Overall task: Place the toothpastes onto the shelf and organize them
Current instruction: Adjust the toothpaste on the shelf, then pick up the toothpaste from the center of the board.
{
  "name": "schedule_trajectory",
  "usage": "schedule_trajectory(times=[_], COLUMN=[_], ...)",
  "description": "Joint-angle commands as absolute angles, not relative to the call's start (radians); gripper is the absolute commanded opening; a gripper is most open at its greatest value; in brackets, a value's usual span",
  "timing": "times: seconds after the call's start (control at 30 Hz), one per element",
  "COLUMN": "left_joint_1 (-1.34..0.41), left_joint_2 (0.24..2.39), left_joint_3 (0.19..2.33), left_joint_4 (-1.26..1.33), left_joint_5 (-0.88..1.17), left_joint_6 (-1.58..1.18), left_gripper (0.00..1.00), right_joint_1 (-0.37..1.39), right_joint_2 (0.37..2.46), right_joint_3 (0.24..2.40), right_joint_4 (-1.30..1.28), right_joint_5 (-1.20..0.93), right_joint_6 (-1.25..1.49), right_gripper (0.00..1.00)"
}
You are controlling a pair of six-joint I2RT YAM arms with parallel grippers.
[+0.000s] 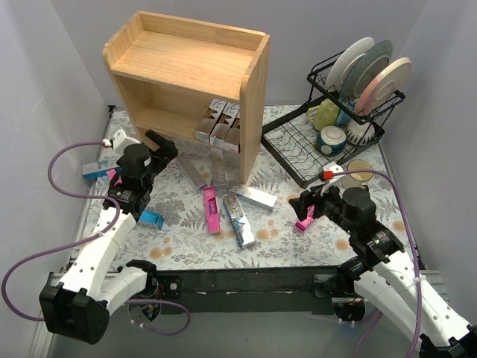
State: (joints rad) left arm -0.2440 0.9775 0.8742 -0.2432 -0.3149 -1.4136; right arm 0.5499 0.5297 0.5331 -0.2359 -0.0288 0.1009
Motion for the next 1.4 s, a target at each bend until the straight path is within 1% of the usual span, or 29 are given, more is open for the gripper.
schedule_trajectory(times=[0.0, 0.2, 0.37, 0.47, 0.6, 0.77, 0.9, 0.97, 1.03, 1.07, 1.17, 1.23, 1.37], left_joint_1=[-0.239, -0.238, -0.207, -0.160, -0.079, -0.058, -0.058, -0.058, -0.058, -0.060, -0.071, -0.113, -0.222], left_joint_2=[0.922, 0.908, 0.934, 0.963, 1.002, 1.068, 1.149, 1.193, 1.212, 1.224, 1.221, 1.215, 1.213], left_joint_3=[0.801, 0.706, 0.638, 0.604, 0.568, 0.571, 0.601, 0.624, 0.638, 0.646, 0.667, 0.687, 0.735], left_joint_4=[-0.501, -0.686, -0.693, -0.687, -0.675, -0.650, -0.640, -0.634, -0.630, -0.630, -0.614, -0.604, -0.633], left_joint_5=[-0.504, -0.607, -0.606, -0.581, -0.551, -0.537, -0.515, -0.491, -0.468, -0.460, -0.399, -0.367, -0.368], left_joint_6=[-1.566, -1.775, -1.874, -1.922, -1.973, -1.970, -1.936, -1.913, -1.870, -1.853, -1.784, -1.741, -1.726], left_gripper=[0.98, 0.98, 0.98, 0.98, 0.95, 0.93, 0.89, 0.82, 0.79, 0.74, 0.67, 0.65, 0.63], right_joint_1=[0.548, 0.548, 0.548, 0.548, 0.548, 0.548, 0.548, 0.548, 0.548, 0.548, 0.548, 0.546, 0.548], right_joint_2=[0.523, 0.529, 0.528, 0.523, 0.520, 0.526, 0.526, 0.528, 0.526, 0.528, 0.531, 0.532, 0.538], right_joint_3=[0.549, 0.549, 0.548, 0.548, 0.548, 0.546, 0.546, 0.545, 0.543, 0.543, 0.543, 0.545, 0.543], right_joint_4=[-0.204, -0.201, -0.196, -0.201, -0.199, -0.198, -0.195, -0.195, -0.195, -0.195, -0.190, -0.187, -0.187], right_joint_5=[-0.028, -0.038, -0.049, -0.049, -0.049, -0.052, -0.055, -0.055, -0.055, -0.055, -0.058, -0.058, -0.061], right_joint_6=[0.095, 0.095, 0.097, 0.097, 0.097, 0.100, 0.098, 0.100, 0.101, 0.101, 0.101, 0.103, 0.103], right_gripper=[0.89, 0.89, 0.89, 0.89, 0.89, 0.89, 0.89, 0.89, 0.89, 0.89, 0.89, 0.89, 0.89])
